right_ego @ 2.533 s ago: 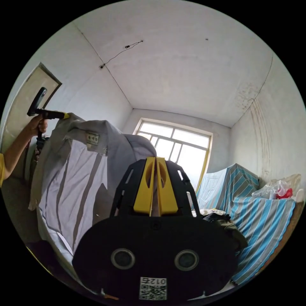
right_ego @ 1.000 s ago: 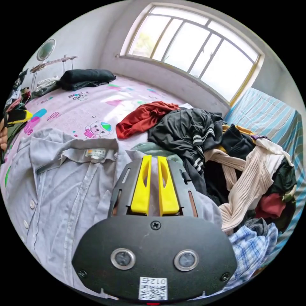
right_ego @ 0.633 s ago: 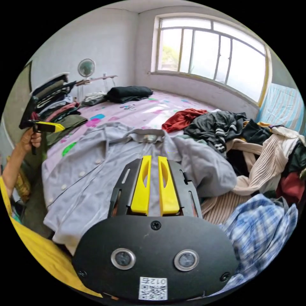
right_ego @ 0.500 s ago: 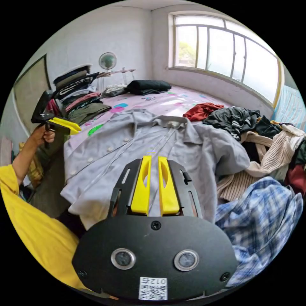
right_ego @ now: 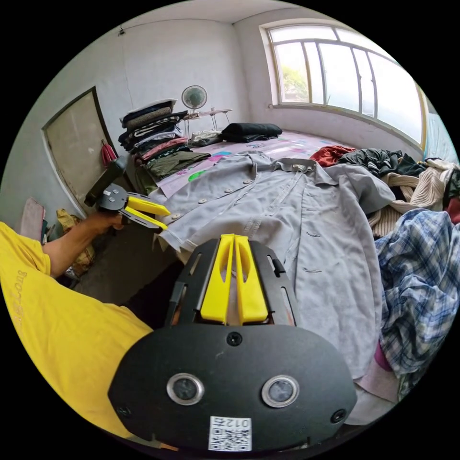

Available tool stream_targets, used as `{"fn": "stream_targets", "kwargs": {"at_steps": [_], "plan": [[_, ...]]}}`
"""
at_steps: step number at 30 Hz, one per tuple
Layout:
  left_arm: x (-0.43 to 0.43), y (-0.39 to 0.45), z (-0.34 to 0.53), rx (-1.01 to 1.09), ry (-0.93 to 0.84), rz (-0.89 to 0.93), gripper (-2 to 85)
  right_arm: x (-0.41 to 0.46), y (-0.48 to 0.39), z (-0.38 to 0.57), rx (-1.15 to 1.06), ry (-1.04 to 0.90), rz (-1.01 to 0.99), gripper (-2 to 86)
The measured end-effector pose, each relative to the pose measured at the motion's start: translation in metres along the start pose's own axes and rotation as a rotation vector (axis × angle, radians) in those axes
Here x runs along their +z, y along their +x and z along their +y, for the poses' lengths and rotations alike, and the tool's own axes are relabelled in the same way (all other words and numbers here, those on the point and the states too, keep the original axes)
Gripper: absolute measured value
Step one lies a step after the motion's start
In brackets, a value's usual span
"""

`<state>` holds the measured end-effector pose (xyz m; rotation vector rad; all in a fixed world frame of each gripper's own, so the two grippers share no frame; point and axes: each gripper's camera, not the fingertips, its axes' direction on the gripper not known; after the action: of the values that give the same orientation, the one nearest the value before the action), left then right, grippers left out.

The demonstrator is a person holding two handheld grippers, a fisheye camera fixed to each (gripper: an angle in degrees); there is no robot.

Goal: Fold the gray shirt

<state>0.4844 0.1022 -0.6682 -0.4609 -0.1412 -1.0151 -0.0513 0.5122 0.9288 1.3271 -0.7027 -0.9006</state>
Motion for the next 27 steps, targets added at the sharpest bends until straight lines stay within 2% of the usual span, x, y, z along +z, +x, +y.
{"fn": "stream_targets", "kwargs": {"at_steps": [9, 15, 21, 27], "plan": [[-0.003, 0.007, 0.003, -0.016, -0.022, 0.03, 1.4, 0.018, 0.003, -0.001, -0.016, -0.004, -0.062, 0.9], [-0.014, 0.011, 0.02, -0.045, 0.041, 0.115, 3.2, 0.034, 0.006, -0.011, -0.01, 0.002, -0.169, 0.9], [0.002, 0.061, 0.047, -0.01, 0.057, -0.015, 8.4, 0.066, 0.0, -0.026, -0.041, -0.036, -0.256, 1.0], [0.008, 0.09, 0.079, -0.037, 0.112, -0.249, 5.1, 0.082, 0.008, -0.038, -0.061, -0.067, -0.29, 0.9]]}}
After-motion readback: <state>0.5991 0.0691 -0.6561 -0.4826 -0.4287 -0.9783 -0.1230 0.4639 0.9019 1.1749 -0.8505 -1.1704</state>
